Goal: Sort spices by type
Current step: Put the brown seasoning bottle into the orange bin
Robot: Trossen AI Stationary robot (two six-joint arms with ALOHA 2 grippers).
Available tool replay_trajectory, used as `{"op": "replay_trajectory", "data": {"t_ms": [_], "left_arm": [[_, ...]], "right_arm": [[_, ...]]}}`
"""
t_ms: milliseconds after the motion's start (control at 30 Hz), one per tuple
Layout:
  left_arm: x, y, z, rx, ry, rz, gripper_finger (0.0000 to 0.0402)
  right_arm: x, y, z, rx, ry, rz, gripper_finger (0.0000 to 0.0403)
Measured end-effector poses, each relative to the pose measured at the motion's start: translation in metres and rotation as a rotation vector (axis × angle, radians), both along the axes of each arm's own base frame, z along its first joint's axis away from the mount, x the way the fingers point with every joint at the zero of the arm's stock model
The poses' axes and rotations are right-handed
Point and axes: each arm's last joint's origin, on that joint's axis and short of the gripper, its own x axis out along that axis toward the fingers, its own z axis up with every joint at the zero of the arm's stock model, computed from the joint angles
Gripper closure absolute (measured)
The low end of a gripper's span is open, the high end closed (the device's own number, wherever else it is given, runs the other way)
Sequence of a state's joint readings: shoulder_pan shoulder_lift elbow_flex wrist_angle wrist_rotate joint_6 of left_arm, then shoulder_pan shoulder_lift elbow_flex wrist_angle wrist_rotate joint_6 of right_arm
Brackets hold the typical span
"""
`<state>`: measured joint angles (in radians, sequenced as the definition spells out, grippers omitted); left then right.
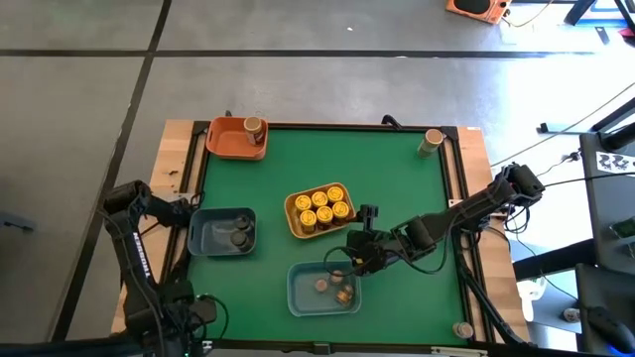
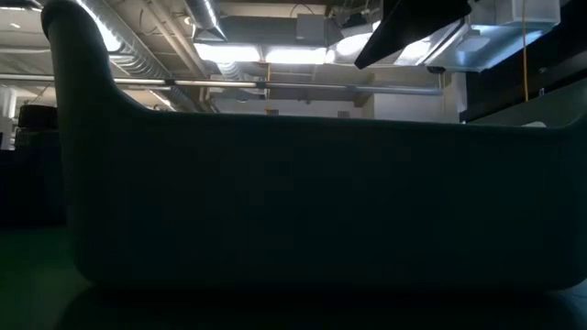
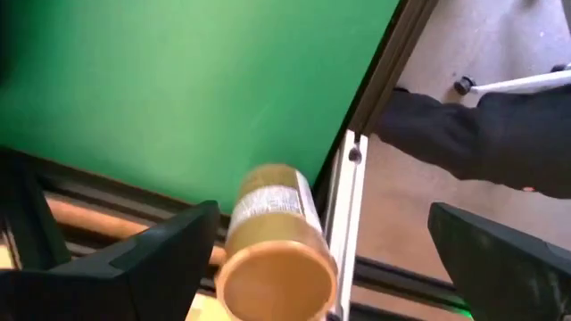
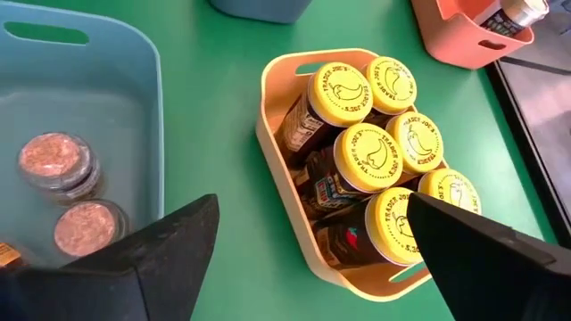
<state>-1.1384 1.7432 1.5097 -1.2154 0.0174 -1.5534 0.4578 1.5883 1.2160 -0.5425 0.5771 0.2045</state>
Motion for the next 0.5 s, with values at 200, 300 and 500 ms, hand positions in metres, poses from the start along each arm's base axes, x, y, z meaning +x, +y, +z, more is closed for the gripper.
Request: {"op": "replay_trajectory", "data": {"t_ms": [200,300,500], "left_arm": [[-0.003,-0.002,-0.001,0.016,-0.034,0.06,0.0002],[-0.003,-0.001,-0.004,0.026,-0.016,0.055,0.0002],[-0.021,-0.002,-0.01,0.052,0.069,0.007,0.0002]], "right_arm": [[0.001,0.0,0.002,-0.018,-0.033,-0.024,0.0043],[0.001,-0.001,0.002,-0.038,-0.042,-0.042,0.0043],[0.001,-0.001,0.002,-0.022,-0.034,-0.034,0.0043]]}}
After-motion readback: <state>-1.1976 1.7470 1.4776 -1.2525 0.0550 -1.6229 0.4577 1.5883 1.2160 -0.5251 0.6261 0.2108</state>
